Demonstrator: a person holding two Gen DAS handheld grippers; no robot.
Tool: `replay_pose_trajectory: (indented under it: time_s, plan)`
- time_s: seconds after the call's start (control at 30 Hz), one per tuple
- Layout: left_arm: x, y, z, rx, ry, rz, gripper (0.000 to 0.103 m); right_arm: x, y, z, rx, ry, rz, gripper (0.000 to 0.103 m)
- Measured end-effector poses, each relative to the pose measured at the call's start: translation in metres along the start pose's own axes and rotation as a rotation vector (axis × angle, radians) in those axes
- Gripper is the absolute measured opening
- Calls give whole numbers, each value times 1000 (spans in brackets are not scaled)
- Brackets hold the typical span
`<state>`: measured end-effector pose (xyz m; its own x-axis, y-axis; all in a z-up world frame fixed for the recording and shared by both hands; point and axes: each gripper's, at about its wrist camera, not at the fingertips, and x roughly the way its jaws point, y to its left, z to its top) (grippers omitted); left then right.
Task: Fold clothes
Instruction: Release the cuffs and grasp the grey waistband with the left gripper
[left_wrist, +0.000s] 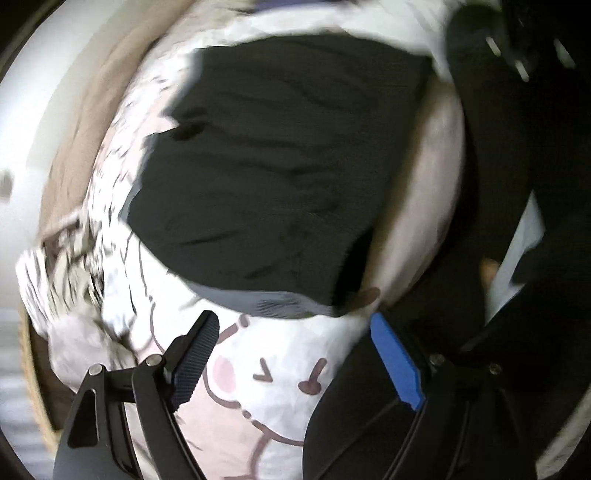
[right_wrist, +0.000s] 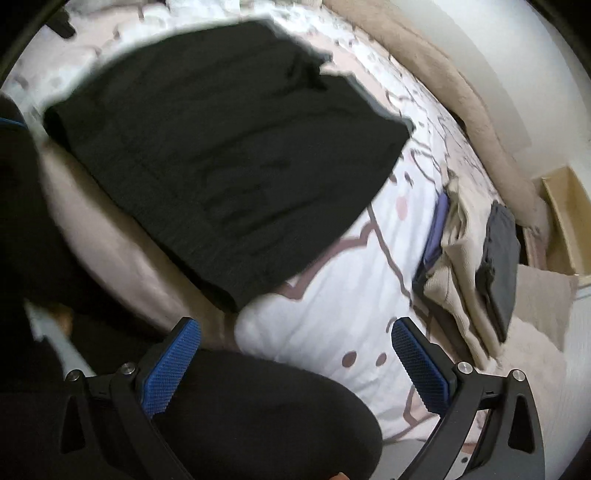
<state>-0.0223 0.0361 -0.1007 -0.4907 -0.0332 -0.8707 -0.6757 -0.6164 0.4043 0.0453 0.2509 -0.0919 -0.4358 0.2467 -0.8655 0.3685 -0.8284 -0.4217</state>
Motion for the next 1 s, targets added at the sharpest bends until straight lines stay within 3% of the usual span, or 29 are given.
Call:
replay_pose_trajectory:
  time_s: [0.17, 0.27, 0.37, 0.43, 0.5, 0.57, 0.67, 0.77, 0.87, 1.0]
  plan:
    - [-19, 75, 2, -356, -83, -80, 92, -30, -55, 34, 285, -216, 156, 102]
    - [1, 130, -4, -672, -141, -103, 92, -34, -80, 59, 441, -315, 235, 100]
    - [33, 164, -4, -890, -174, -110, 92, -16, -89, 90, 523, -351, 281, 81]
    - [56, 177, 1, -969, -195, -126, 92, 5, -86, 112, 542, -341, 321, 66]
    - [83, 189, 10, -994, -192, -129, 92, 33, -77, 133, 529, -300, 354, 48]
    - [110, 201, 20, -1015, -181, -145, 92, 61, -68, 146, 512, -254, 384, 41]
    - [151, 218, 34, -1053, -150, -209, 90, 98, -57, 152, 509, -208, 433, 40]
    - [186, 233, 47, -1082, -121, -272, 90, 127, -56, 141, 591, -206, 543, 40]
    - [214, 243, 66, -1063, -79, -262, 90, 150, -56, 128, 683, -190, 664, 41]
    - [243, 254, 84, -1048, -32, -228, 90, 155, -53, 127, 664, -183, 674, 41]
